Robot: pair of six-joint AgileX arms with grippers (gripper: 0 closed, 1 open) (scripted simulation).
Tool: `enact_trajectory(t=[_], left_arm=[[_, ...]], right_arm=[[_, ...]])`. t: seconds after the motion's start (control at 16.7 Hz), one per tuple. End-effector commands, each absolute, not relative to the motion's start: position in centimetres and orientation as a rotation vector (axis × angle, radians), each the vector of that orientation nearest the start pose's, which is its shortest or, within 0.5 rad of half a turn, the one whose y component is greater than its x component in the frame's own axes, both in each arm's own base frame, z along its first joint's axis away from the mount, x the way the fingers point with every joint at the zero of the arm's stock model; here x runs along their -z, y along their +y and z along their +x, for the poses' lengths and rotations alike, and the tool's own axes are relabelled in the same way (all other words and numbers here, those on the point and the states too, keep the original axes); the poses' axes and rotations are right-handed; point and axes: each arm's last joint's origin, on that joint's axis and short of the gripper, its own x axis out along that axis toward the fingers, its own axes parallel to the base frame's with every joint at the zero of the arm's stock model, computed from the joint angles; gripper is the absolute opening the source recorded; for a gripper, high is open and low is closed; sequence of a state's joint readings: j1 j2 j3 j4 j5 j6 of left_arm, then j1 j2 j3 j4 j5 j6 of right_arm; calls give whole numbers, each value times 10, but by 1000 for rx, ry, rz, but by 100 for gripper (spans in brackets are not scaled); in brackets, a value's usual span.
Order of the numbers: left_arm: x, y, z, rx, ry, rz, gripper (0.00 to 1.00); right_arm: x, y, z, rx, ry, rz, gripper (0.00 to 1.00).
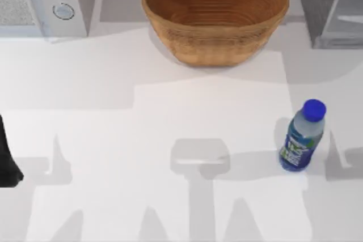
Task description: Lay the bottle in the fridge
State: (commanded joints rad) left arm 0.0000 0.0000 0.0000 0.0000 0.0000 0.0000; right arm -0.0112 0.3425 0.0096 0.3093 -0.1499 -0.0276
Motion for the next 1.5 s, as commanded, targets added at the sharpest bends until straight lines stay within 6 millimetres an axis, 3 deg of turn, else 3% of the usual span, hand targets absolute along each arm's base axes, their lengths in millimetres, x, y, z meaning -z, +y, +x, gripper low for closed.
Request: enact_trajectory(t=[0.36, 0.84, 1.14, 1.5], left_arm=[[-160, -1, 106, 0, 0, 0, 100], [-160, -1, 106, 0, 0, 0, 100], [-160, -1, 106, 0, 0, 0, 100], [-160, -1, 106, 0, 0, 0, 100]], right_arm=[[-147, 11, 156, -388, 82, -77, 100], [-103, 22, 177, -705, 166, -99, 100], [-81, 20, 178, -775, 195, -93, 100], [-75, 16, 178, -771, 199, -91, 100]])
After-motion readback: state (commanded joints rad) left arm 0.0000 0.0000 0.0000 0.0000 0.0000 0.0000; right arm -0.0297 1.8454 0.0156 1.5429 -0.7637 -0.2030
